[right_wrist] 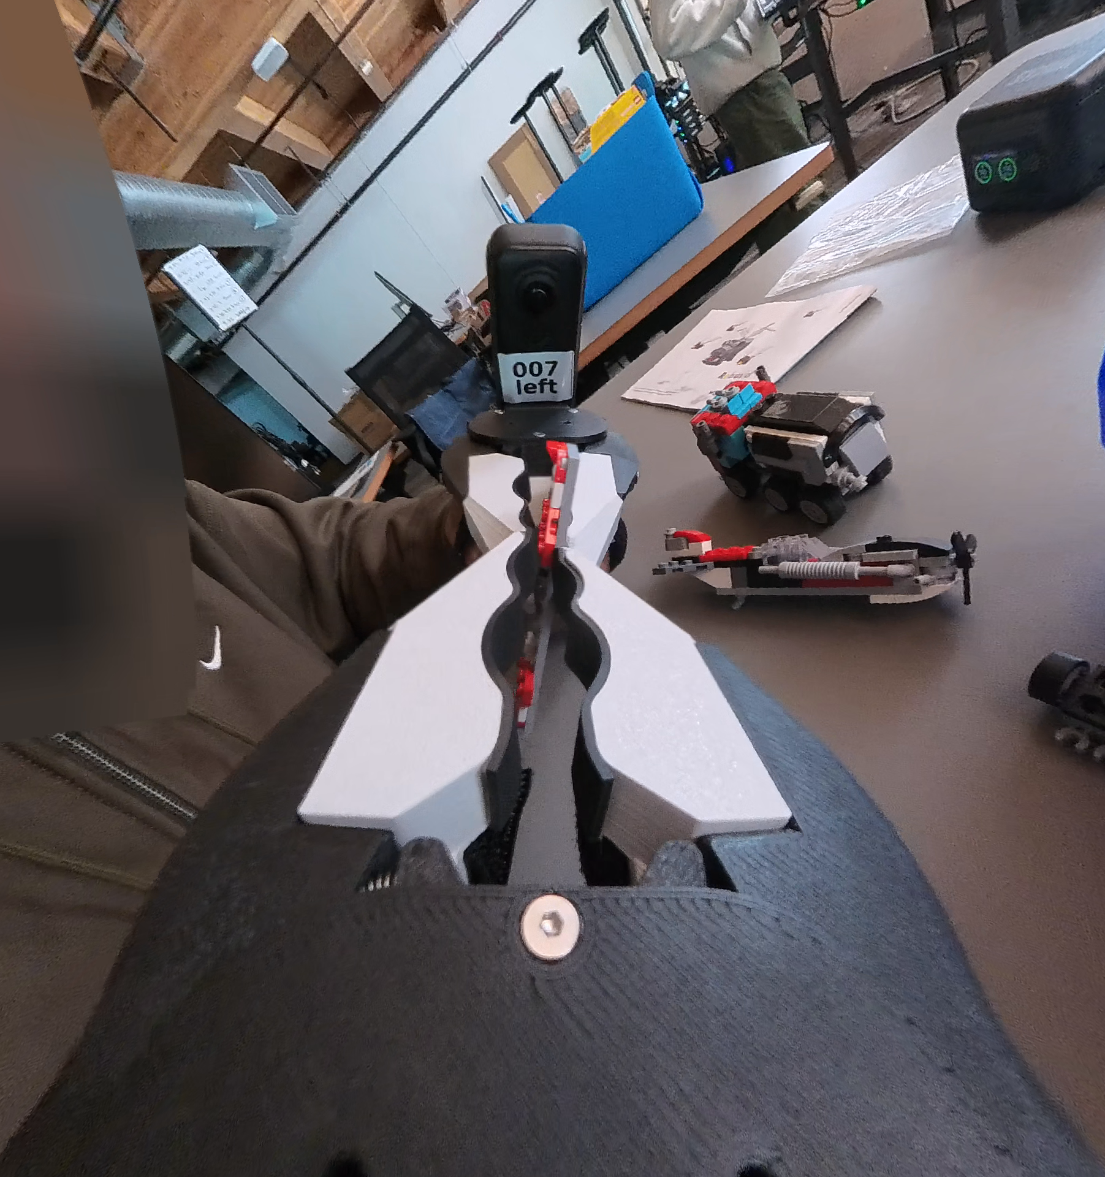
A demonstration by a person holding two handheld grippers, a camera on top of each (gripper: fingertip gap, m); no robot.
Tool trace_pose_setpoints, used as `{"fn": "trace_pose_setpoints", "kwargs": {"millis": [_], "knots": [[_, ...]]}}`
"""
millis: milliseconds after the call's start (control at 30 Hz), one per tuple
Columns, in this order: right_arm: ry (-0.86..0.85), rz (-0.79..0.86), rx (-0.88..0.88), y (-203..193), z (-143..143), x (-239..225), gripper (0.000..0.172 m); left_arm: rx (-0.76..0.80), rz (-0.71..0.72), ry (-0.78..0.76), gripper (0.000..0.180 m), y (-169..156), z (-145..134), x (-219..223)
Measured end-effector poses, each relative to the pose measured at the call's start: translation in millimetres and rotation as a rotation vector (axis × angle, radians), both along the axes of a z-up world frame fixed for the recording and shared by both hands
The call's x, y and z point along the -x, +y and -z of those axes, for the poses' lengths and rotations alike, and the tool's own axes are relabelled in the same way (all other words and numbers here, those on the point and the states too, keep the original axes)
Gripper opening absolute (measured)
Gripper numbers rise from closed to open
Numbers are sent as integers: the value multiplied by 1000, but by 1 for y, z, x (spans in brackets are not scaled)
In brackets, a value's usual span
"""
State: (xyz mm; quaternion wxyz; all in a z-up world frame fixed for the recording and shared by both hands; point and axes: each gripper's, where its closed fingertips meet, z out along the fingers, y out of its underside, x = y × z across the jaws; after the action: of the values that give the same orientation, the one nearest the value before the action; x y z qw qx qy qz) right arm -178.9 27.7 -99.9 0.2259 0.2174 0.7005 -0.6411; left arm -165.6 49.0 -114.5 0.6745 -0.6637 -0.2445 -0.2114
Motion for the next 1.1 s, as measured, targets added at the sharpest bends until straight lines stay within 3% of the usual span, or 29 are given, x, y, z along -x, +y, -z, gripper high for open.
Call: {"fn": "trace_pose_setpoints", "kwargs": {"millis": [300, 667, 833, 1000, 1100], "knots": [[-92, 16, 15, 0, 1, 3, 3, 16, -25, -18, 7, -1, 3, 5], [142, 47, -46, 0, -1, 1, 4, 6, -27, -27, 8, -1, 2, 5], [-10, 29, 0, 1, -1, 2, 4, 15, -38, -20, 8, -1, 3, 6], [211, 41, -57, 0, -1, -2, 4, -35, -73, -86, 7, -9, 0, 16], [222, 54, -36, 3, -6, 0, 4, -41, -66, -78, 7, -9, -1, 15]]}}
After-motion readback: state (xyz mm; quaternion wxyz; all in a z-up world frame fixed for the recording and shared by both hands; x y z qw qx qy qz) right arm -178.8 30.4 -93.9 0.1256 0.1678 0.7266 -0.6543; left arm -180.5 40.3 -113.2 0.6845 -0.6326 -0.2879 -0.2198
